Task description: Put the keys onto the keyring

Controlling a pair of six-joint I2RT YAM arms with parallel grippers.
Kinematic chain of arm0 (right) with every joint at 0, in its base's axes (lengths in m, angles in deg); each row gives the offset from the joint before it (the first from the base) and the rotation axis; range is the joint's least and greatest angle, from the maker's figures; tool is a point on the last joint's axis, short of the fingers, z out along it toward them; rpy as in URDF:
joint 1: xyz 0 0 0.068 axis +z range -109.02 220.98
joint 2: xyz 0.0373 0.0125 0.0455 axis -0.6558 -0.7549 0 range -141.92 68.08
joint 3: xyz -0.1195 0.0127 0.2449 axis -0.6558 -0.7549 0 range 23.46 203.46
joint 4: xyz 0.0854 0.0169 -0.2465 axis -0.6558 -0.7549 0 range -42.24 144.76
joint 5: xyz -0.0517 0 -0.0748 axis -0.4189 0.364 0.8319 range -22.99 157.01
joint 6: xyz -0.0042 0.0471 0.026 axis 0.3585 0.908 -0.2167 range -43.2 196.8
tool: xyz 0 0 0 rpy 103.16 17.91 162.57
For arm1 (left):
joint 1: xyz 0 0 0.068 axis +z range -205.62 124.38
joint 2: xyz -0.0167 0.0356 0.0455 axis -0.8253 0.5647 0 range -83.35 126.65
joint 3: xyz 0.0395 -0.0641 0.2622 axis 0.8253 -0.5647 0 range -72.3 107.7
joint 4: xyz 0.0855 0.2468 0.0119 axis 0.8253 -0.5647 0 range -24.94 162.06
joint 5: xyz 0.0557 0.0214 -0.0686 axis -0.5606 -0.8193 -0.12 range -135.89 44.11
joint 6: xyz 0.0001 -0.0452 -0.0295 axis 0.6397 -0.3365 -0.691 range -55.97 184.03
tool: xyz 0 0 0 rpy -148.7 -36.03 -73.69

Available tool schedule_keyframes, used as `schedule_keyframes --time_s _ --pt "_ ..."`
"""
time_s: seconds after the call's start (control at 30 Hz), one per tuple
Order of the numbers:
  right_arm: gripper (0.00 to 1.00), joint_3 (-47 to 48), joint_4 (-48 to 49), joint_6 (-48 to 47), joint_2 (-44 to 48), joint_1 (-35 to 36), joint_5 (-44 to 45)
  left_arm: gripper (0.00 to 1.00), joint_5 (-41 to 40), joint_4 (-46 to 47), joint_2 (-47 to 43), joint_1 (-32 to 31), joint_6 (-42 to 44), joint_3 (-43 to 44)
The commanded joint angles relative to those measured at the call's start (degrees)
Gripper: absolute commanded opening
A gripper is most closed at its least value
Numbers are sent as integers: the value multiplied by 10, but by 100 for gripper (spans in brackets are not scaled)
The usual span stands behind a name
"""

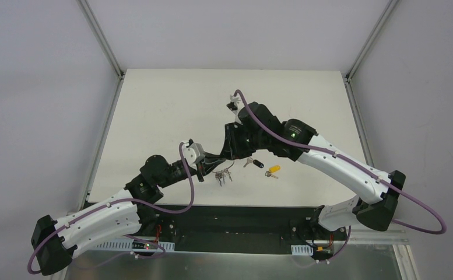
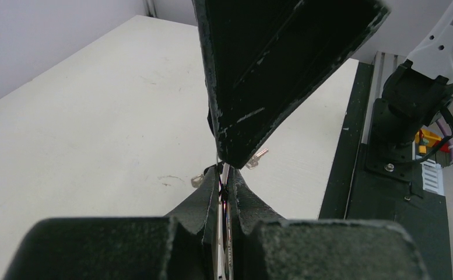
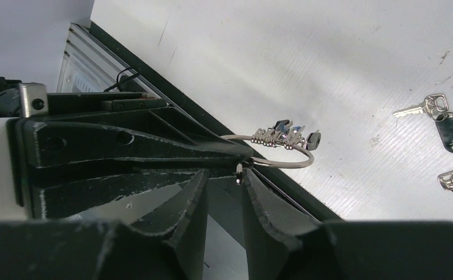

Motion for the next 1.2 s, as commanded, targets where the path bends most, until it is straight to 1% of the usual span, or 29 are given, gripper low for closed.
schedule_keyframes --time_s 0.0,0.13,0.47,0.67,1.17 --pt "31 8 42 7 43 5 -3 0 -14 -1 -7 -3 -5 18" --pt "33 6 38 4 50 5 9 0 -17 -3 -11 -4 -7 18" --pt "33 -4 21 17 42 4 34 0 -24 -10 -33 -3 -8 14" --pt "33 -4 25 30 25 5 21 0 -24 -15 -47 -3 -8 12" --pt "22 10 25 43 -6 5 -6 0 -31 -18 -69 -4 -10 6"
